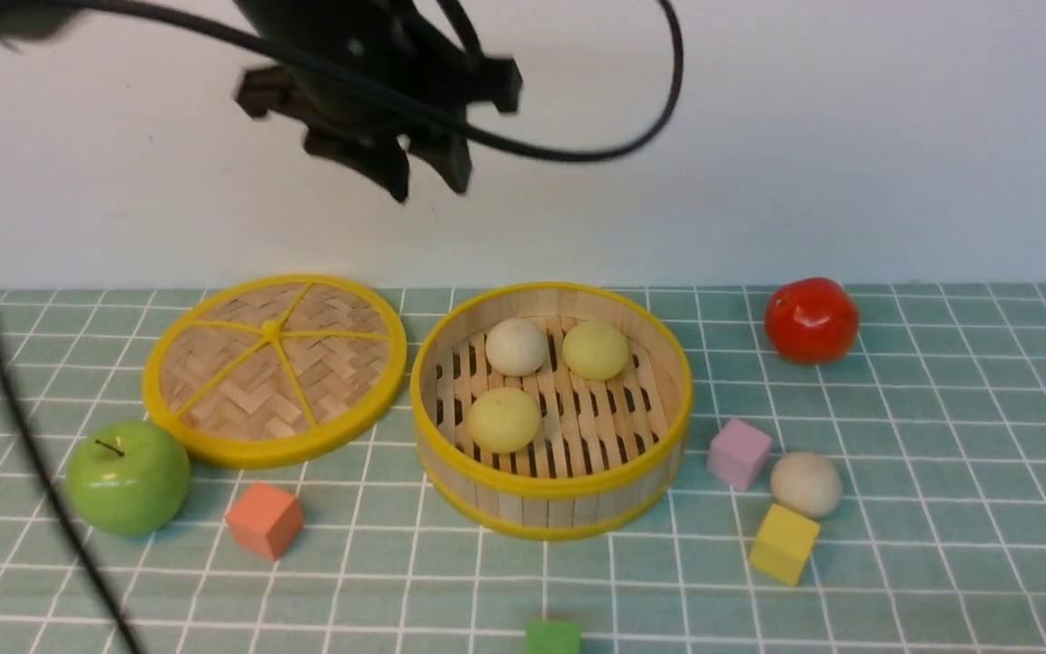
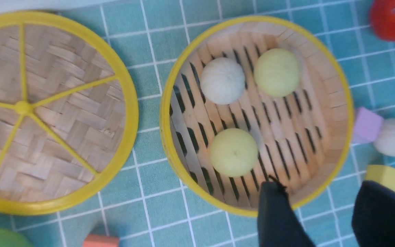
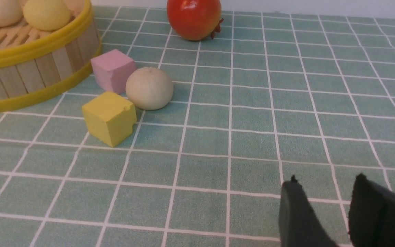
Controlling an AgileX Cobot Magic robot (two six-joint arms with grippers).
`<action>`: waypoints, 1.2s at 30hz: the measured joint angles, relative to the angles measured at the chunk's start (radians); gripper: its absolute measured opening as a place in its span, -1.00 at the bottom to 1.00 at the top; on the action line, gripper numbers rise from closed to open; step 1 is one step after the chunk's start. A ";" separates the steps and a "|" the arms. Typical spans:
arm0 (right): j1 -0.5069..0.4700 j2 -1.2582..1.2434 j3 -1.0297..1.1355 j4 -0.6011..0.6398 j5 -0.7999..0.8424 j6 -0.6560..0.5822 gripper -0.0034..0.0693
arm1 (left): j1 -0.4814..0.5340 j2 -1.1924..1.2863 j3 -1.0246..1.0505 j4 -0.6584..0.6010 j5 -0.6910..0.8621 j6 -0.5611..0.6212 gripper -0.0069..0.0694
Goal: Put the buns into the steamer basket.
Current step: Use the right arm to grab a steamed stuffed bun
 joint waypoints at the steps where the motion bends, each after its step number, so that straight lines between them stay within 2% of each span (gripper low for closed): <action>1: 0.000 0.000 0.000 0.000 0.000 0.000 -0.25 | 0.000 -0.009 0.005 0.001 0.000 0.000 -0.12; 4: 0.000 0.000 0.000 0.000 0.000 0.000 -0.25 | 0.000 -0.171 0.115 0.001 0.000 0.000 -0.37; 8: 0.000 0.000 0.000 0.000 0.000 0.000 -0.25 | 0.000 -0.383 0.305 0.001 -0.010 -0.023 -0.61; 12: 0.000 0.000 0.000 0.000 0.000 0.000 -0.25 | 0.000 -0.564 0.508 0.000 -0.061 -0.053 -0.71; 19: 0.000 0.000 0.000 0.000 0.000 0.000 -0.25 | 0.000 -0.886 0.945 -0.040 -0.171 -0.079 -0.75; 25: 0.000 0.000 0.000 0.000 0.000 0.000 -0.25 | 0.000 -1.071 1.188 -0.050 -0.248 -0.083 -0.74; 36: 0.000 0.000 0.000 0.000 0.000 0.000 -0.25 | 0.000 -1.138 1.227 -0.050 -0.299 -0.083 -0.72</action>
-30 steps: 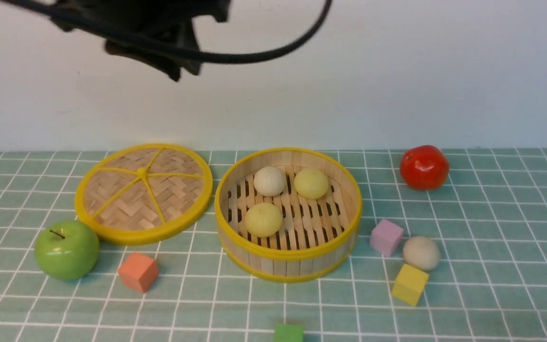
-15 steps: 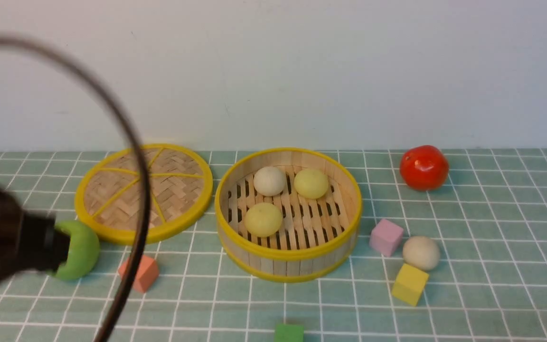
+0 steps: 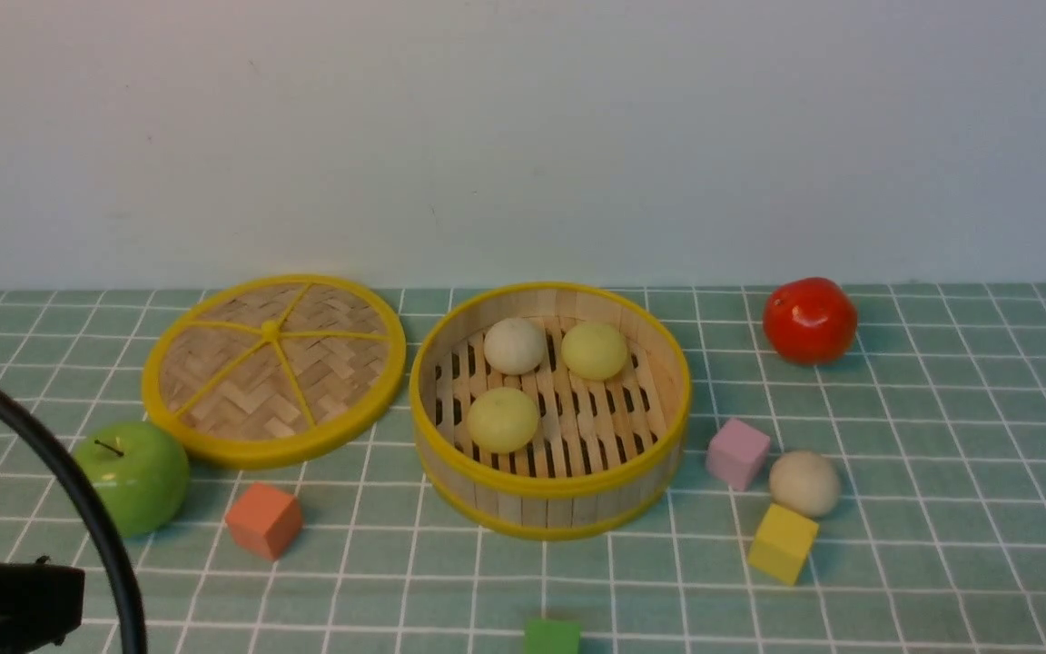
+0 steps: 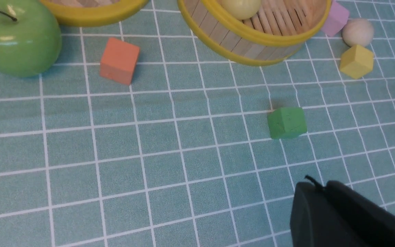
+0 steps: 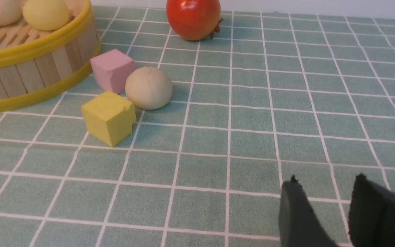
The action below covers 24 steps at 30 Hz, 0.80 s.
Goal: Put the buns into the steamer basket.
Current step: Use the right arm to grab a steamed stuffed bun
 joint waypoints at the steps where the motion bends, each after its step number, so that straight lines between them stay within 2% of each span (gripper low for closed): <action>1: 0.000 0.000 0.000 0.000 0.000 0.000 -0.25 | 0.000 0.000 0.000 0.000 0.000 0.000 -0.72; 17: 0.000 0.000 0.000 0.000 0.000 0.000 -0.25 | 0.000 0.000 0.006 -0.001 -0.022 0.000 -0.68; 21: 0.000 0.000 0.000 0.000 0.000 0.000 -0.25 | 0.000 -0.017 0.034 0.017 -0.119 0.000 -0.70; 24: 0.000 0.000 0.000 0.000 0.000 0.000 -0.25 | 0.027 -0.076 0.113 0.052 -0.266 0.000 -0.86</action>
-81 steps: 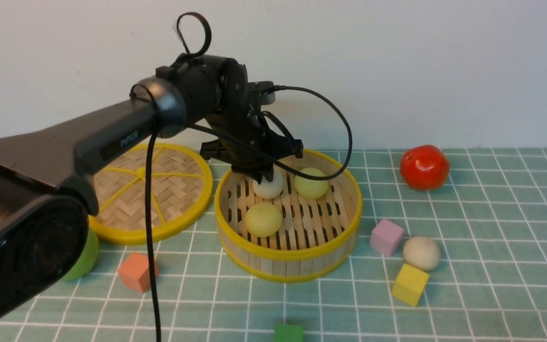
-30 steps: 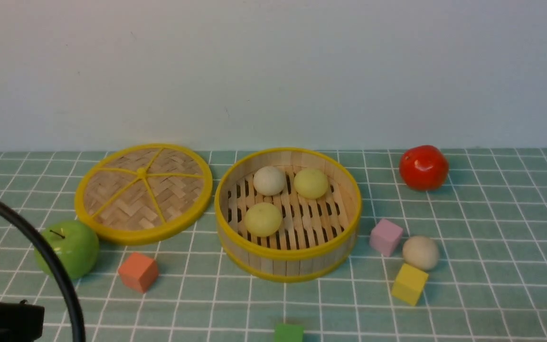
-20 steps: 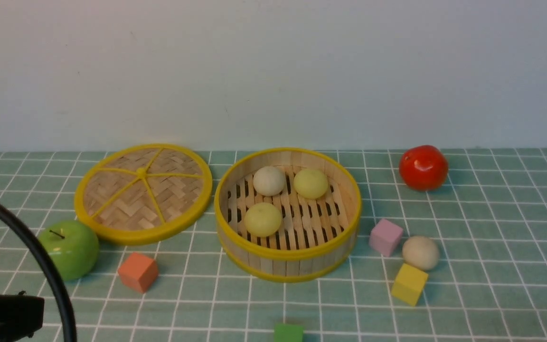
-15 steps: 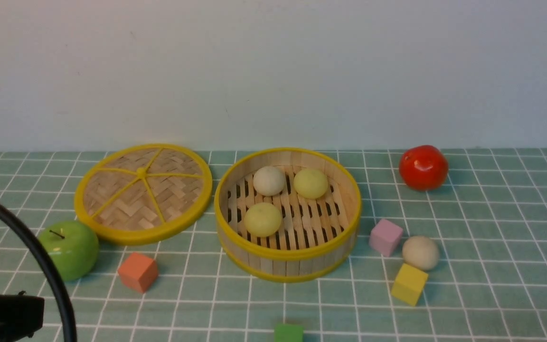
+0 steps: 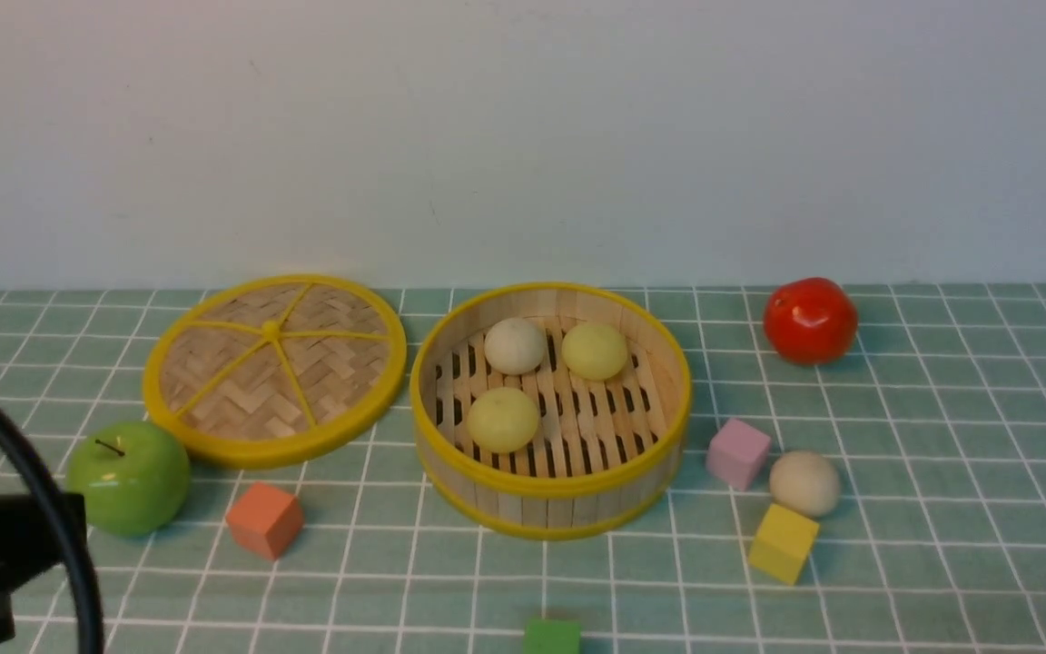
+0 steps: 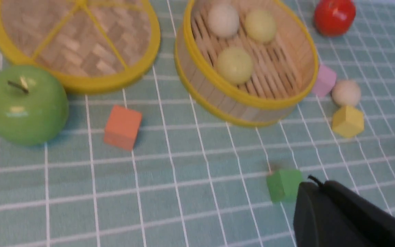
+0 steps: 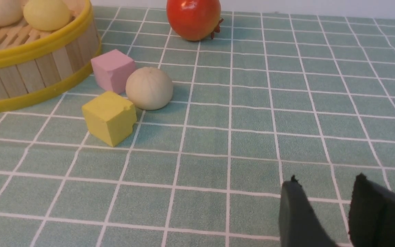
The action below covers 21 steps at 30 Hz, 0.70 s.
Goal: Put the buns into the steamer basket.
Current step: Use the right arm to grab a steamed stuffed bun
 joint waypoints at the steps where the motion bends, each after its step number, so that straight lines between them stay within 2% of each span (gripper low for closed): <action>1: 0.000 0.000 0.000 0.000 0.000 0.000 -0.25 | 0.006 -0.009 0.006 0.004 -0.009 0.000 -0.86; 4: 0.000 0.000 0.000 0.000 0.000 0.000 -0.25 | 0.064 -0.072 0.104 0.024 -0.120 0.000 -0.85; 6: 0.000 0.000 0.000 0.000 0.000 0.000 -0.25 | 0.152 -0.141 0.206 0.038 -0.199 0.000 -0.85; 11: 0.000 0.000 0.000 0.000 0.000 0.000 -0.25 | 0.291 -0.295 0.392 0.062 -0.269 0.000 -0.85; 12: 0.000 0.000 0.000 0.000 0.000 0.000 -0.25 | 0.345 -0.375 0.467 0.096 -0.281 0.000 -0.85; 14: 0.000 0.000 0.000 0.000 0.000 0.000 -0.25 | 0.389 -0.477 0.553 0.126 -0.278 0.000 -0.85; 21: 0.000 -0.001 0.000 0.000 0.000 0.000 -0.25 | 0.419 -0.562 0.699 0.140 -0.261 0.000 -0.85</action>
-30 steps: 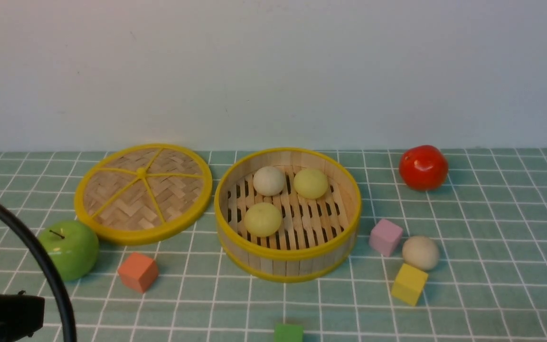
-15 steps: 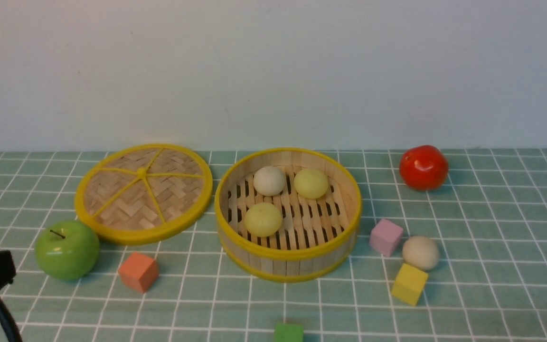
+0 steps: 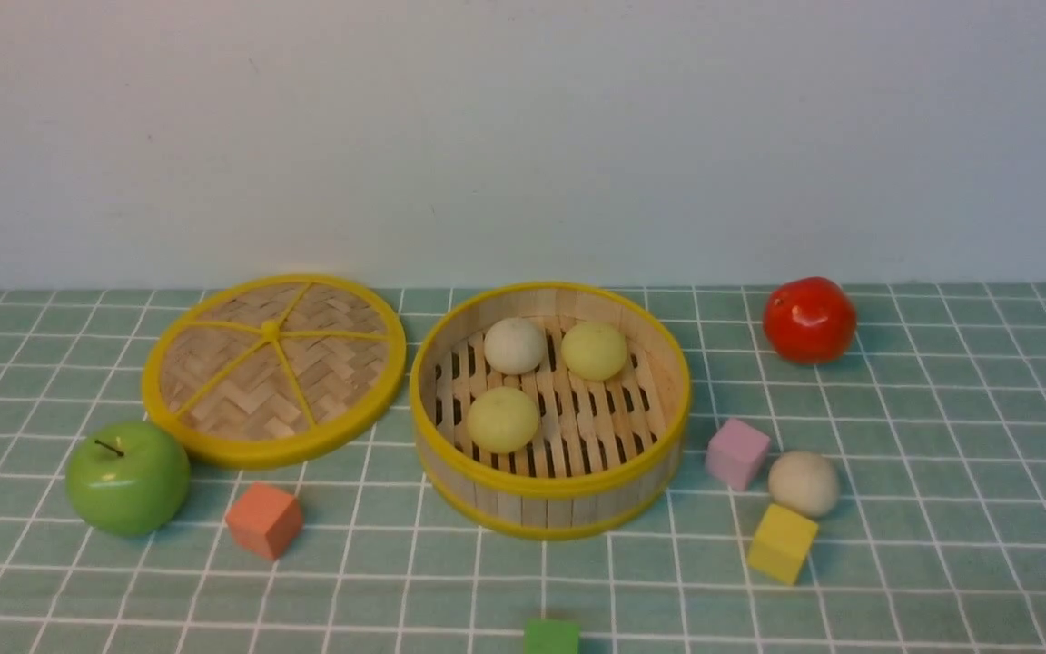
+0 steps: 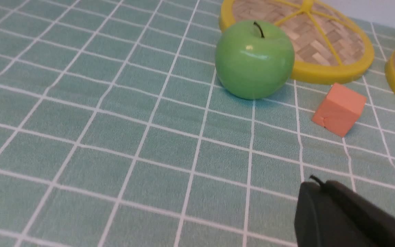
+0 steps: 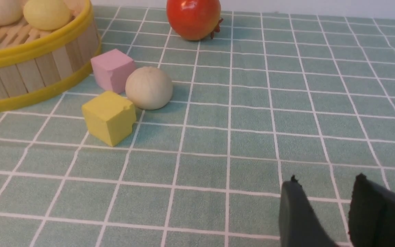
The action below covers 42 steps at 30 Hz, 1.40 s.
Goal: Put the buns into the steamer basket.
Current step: Use the right arm to grab a steamed stuffed bun
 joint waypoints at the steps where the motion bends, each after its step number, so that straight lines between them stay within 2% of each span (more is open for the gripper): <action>1: 0.000 0.000 0.000 0.000 0.000 0.000 -0.25 | 0.000 0.000 0.001 0.000 -0.007 0.000 -0.85; 38: 0.000 0.000 0.000 0.000 -0.001 0.000 -0.25 | 0.000 0.000 0.005 -0.001 -0.018 0.000 -0.84; 42: 0.000 0.000 0.011 0.008 -0.083 0.000 -0.25 | 0.000 0.000 0.005 -0.001 -0.018 0.000 -0.84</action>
